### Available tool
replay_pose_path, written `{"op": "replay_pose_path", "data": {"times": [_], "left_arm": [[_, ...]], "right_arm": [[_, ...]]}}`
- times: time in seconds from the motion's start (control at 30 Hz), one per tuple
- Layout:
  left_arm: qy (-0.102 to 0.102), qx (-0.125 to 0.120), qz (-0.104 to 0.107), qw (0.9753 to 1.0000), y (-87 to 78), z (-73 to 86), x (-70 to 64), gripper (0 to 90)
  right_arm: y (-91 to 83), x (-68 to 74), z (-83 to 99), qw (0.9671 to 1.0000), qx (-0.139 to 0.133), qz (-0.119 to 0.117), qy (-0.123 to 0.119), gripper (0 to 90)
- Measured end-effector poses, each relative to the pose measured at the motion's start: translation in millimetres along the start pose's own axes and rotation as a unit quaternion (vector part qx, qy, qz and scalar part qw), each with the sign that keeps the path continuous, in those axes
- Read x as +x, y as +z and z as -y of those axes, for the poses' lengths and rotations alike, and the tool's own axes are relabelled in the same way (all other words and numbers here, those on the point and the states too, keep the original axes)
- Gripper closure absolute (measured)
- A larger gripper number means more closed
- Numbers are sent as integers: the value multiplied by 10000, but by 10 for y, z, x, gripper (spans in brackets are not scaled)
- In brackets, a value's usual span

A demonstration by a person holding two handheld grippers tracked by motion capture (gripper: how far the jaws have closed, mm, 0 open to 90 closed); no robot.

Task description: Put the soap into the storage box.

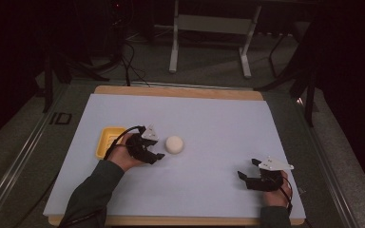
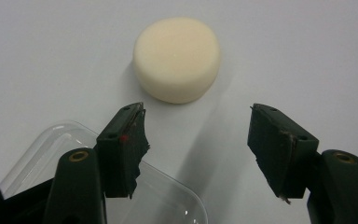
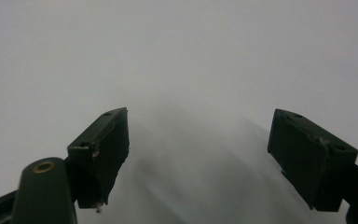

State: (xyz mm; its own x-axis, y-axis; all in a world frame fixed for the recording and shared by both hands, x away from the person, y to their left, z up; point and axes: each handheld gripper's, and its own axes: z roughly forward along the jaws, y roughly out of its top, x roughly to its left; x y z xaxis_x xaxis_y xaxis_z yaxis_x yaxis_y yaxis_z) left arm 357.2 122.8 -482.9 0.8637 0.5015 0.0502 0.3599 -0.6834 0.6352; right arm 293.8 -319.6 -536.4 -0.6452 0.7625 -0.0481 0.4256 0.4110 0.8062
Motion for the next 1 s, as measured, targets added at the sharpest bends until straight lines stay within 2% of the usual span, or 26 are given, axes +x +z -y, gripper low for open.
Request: {"op": "replay_pose_path", "data": {"times": [0.43, 0.7, 1.0], "left_arm": [[94, 216, -9, 9997, 70, -86, 15, 334], [31, 260, 85, 9996, 77, -128, 58, 335], [58, 350, 160, 9992, 109, -195, 69, 344]], "right_arm": [[-1, 0, 0, 10000, -4, -2, 0, 204], [2, 2, -1, 10000, 11, 4, -19, 205], [1, 0, 0, 10000, 2, -1, -5, 206]]}}
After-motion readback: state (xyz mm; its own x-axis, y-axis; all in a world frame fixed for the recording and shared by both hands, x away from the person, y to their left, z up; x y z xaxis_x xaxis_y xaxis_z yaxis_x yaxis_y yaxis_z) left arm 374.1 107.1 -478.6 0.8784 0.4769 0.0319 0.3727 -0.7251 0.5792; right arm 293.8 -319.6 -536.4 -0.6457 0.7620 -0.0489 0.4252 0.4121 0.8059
